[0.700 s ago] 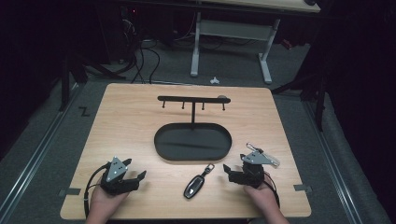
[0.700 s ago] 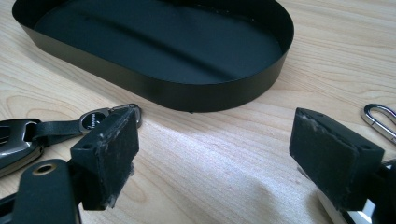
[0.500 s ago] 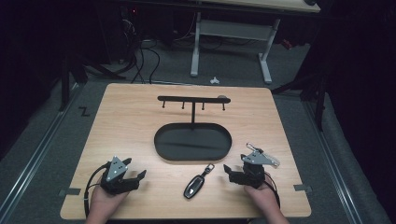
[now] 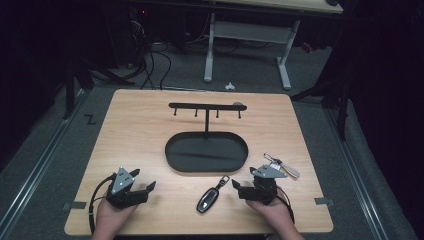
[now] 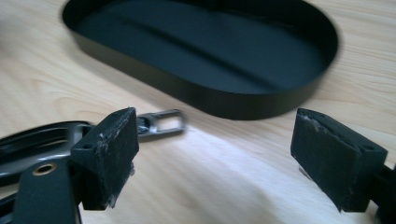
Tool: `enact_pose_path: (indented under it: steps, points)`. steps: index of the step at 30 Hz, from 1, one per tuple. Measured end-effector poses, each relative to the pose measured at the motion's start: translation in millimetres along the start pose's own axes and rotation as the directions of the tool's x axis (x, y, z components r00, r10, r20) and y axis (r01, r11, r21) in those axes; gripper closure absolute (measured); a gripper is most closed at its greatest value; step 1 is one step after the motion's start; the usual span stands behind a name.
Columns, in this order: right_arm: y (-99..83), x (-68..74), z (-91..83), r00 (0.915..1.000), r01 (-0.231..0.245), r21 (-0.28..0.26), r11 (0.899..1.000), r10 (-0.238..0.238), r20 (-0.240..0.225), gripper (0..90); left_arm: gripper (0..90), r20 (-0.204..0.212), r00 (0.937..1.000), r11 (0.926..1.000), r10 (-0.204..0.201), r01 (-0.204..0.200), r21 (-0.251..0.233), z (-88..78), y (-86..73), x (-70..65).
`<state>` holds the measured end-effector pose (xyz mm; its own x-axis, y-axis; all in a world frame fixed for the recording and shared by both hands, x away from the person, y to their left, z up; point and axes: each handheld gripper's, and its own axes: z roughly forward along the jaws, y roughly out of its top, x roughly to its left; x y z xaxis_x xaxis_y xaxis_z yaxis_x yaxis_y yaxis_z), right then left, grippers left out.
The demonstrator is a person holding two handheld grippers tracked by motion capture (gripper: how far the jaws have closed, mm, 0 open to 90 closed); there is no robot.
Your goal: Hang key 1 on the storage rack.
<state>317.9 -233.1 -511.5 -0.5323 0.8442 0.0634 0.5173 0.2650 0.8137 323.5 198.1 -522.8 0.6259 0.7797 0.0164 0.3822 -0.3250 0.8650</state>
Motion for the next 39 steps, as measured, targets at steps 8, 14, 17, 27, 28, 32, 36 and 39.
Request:
enact_pose_path:
  steps: [8,14,17,27,28,32,36,39]
  points:
    - [4.3,40.9,11.9,0.9889,0.047,-0.008,0.999,-0.048,-0.141,16.7,26.5,-0.005,0.9999,1.0000,0.010,-0.010,-0.001,0.2,1.2,-1.2]
    - [4.8,65.8,15.0,0.9721,0.106,-0.011,0.994,-0.106,-0.209,40.5,26.6,0.003,0.9997,0.9996,0.024,-0.024,0.017,0.9,0.5,-2.2]
    - [3.7,81.9,17.5,0.9552,0.150,-0.006,0.989,-0.146,-0.257,49.8,26.5,0.008,0.9997,0.9995,0.022,-0.022,0.021,0.9,0.4,-1.3]
    - [1.4,97.4,16.9,0.9395,0.219,0.016,0.975,-0.207,-0.273,84.0,26.8,0.007,0.9997,0.9994,0.023,-0.024,0.024,-0.8,0.9,0.4]
    - [1.5,97.0,16.1,0.9388,0.224,0.016,0.974,-0.211,-0.272,87.0,26.8,0.007,0.9997,0.9995,0.022,-0.023,0.022,-1.2,0.9,1.0]
    - [-0.1,96.9,16.1,0.9354,0.240,0.033,0.970,-0.222,-0.275,89.7,27.1,0.007,0.9997,0.9994,0.022,-0.022,0.027,-1.0,0.7,2.0]
    - [-0.3,98.3,17.8,0.9310,0.256,0.042,0.966,-0.234,-0.280,89.8,27.1,0.004,0.9996,0.9991,0.029,-0.029,0.030,0.2,0.6,1.8]
    - [-0.1,97.6,19.8,0.9340,0.253,0.052,0.966,-0.230,-0.273,89.8,27.0,0.006,0.9997,0.9995,0.023,-0.024,0.021,-1.5,1.0,2.5]
